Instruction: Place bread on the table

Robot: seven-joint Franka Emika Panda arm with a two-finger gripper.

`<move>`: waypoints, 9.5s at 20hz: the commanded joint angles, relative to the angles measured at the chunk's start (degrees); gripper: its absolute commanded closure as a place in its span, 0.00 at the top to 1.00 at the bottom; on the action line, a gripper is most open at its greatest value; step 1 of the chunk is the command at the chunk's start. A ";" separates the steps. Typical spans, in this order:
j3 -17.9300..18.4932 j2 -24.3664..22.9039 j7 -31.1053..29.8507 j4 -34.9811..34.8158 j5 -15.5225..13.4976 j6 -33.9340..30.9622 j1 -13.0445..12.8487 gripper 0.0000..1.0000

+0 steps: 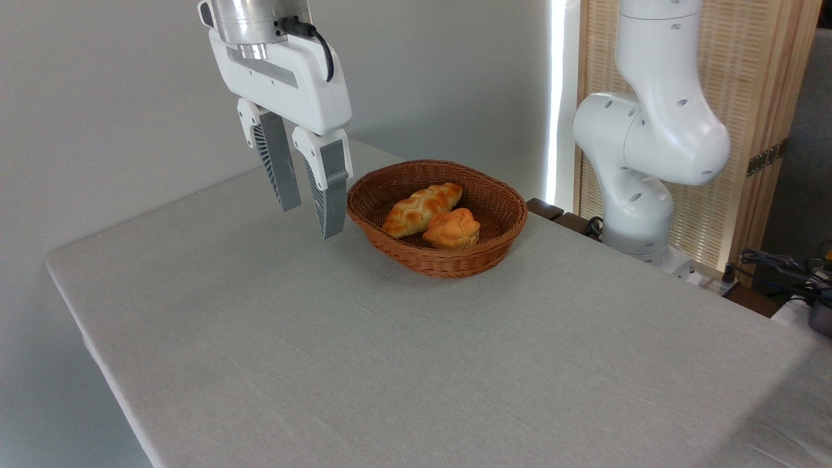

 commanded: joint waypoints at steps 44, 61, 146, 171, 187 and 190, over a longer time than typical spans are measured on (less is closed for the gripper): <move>-0.95 -31.97 -15.13 -51.34 -14.69 11.97 -24.21 1.00; -6.23 -28.63 -17.17 -57.85 -15.04 23.50 -24.66 0.85; -2.01 -2.44 -6.71 -6.46 -4.23 7.89 -1.56 1.00; 0.45 -0.94 0.50 -0.90 -4.06 -0.49 0.66 1.00; 6.17 -1.12 -0.12 -0.90 -1.09 -0.49 -5.23 1.00; 6.25 -1.03 -0.38 -0.90 0.25 -0.49 -6.02 1.00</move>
